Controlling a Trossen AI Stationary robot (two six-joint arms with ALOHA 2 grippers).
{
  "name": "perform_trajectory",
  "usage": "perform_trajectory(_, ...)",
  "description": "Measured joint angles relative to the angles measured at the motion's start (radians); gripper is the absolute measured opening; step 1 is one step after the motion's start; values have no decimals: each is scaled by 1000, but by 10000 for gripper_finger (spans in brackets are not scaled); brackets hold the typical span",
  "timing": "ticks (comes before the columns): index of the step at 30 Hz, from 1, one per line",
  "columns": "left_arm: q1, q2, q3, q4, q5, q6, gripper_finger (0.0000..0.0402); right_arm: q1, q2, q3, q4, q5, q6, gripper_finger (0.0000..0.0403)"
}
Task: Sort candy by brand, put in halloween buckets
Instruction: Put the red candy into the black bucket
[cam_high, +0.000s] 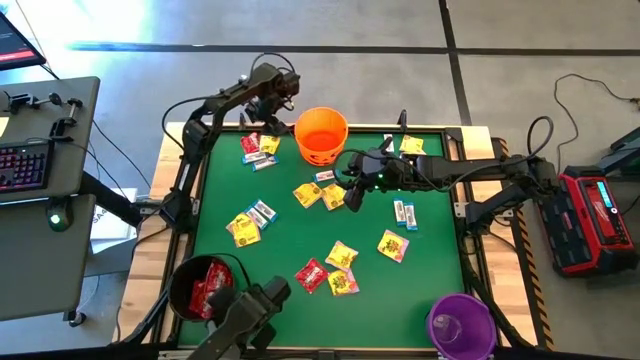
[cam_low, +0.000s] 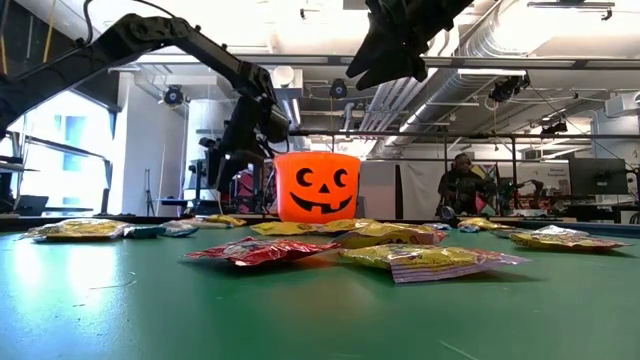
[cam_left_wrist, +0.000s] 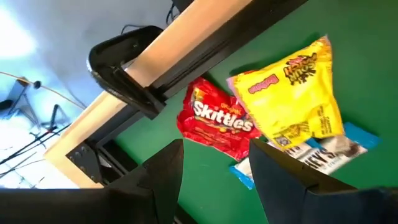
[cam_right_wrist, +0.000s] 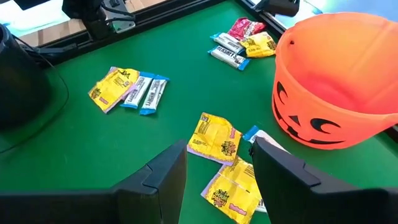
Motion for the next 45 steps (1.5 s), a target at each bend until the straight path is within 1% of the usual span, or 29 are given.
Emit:
perform_trajectory(3, 9, -14, 9, 1, 5, -17, 172, 0, 0, 0, 0, 0, -1, 169)
perform_trajectory(6, 27, -41, 9, 0, 56, -15, 172, 0, 0, 0, 0, -1, 0, 169)
perform_trajectory(9, 51, -96, 9, 0, 89, 39, 172, 0, 0, 0, 0, -17, 15, 169)
perform_trajectory(13, 92, -181, 9, 0, 139, 153, 172, 0, 0, 0, 0, -23, 18, 169)
perform_trajectory(15, 122, -227, 9, 0, 145, 188, 171, 0, 0, 0, -2, -27, 19, 169)
perform_trajectory(17, 166, -262, 10, 0, 178, 196, 167, 0, 0, 0, -6, -31, 20, 169)
perform_trajectory(19, 219, -283, 9, 0, 270, 179, 155, 0, 0, 0, -6, -35, 21, 169)
perform_trajectory(21, 270, -295, -1, 1, 393, 163, 136, 0, 0, 0, -6, -37, 24, 169)
perform_trajectory(24, 320, -302, -56, 39, 551, 157, 99, 1, 0, 0, -7, -37, 44, 169)
perform_trajectory(26, 330, -301, -104, 60, 607, 163, 78, 1, 0, 0, -7, -38, 45, 169)
perform_trajectory(29, 318, -301, -171, 76, 604, 185, 67, 3, 0, 0, -7, -42, 61, 169)
perform_trajectory(33, 265, -317, -241, 84, 599, 245, 73, 6, 0, 0, -7, -42, 64, 169)
perform_trajectory(36, 211, -381, -292, 121, 558, 295, 67, 8, 0, 0, -7, -41, 63, 169)
perform_trajectory(40, 155, -474, -392, 200, 436, 347, 41, 8, 0, 0, -7, -36, 61, 169)
perform_trajectory(42, 143, -503, -435, 223, 399, 335, 24, 8, 0, 0, -7, -34, 51, 169)
perform_trajectory(45, 123, -512, -483, 224, 385, 275, 5, 8, 0, 0, -7, -33, 39, 169)
